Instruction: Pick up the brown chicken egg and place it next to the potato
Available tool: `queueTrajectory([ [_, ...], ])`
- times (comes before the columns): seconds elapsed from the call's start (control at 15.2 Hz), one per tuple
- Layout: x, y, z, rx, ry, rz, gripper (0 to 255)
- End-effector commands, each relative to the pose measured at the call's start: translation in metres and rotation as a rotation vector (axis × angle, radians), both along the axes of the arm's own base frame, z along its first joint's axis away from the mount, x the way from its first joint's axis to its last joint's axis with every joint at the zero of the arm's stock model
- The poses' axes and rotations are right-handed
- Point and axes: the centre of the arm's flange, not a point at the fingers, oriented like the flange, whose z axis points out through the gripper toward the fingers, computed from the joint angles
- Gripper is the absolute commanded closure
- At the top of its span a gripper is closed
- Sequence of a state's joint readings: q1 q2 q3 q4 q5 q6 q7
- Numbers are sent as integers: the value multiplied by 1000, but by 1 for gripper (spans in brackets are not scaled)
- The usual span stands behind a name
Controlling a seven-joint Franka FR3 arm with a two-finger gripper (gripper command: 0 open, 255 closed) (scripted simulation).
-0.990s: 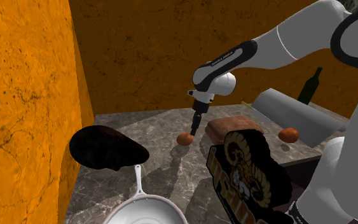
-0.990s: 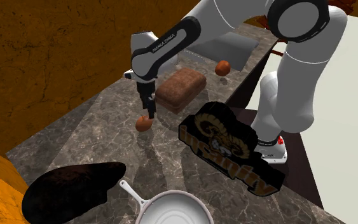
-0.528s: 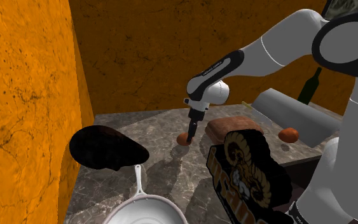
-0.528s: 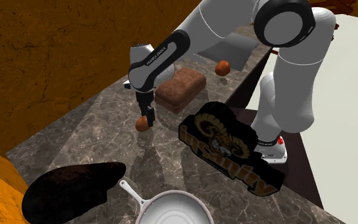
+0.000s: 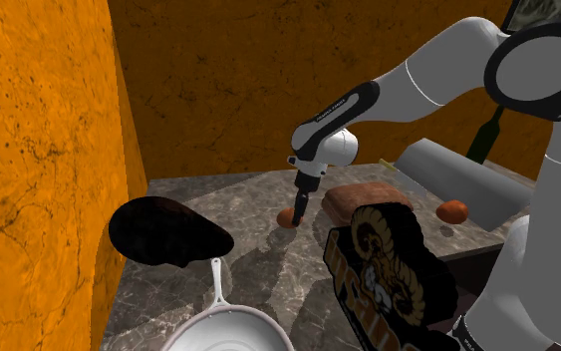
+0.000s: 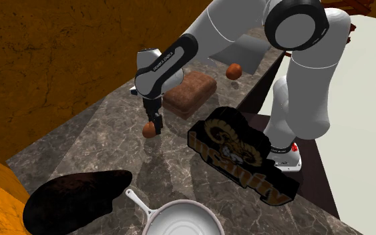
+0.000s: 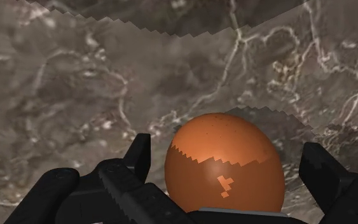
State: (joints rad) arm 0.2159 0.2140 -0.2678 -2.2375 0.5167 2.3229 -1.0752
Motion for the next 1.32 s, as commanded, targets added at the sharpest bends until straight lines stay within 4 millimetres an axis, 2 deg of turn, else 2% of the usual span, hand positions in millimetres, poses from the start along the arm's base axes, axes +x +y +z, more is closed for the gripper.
queueTrajectory([
  [0.0, 0, 0, 0, 0, 0, 0, 0],
  [0.07, 0, 0, 0, 0, 0, 0, 255],
  [0.66, 0, 0, 0, 0, 0, 0, 255],
  [1.25, 0, 0, 47, 0, 0, 0, 255],
])
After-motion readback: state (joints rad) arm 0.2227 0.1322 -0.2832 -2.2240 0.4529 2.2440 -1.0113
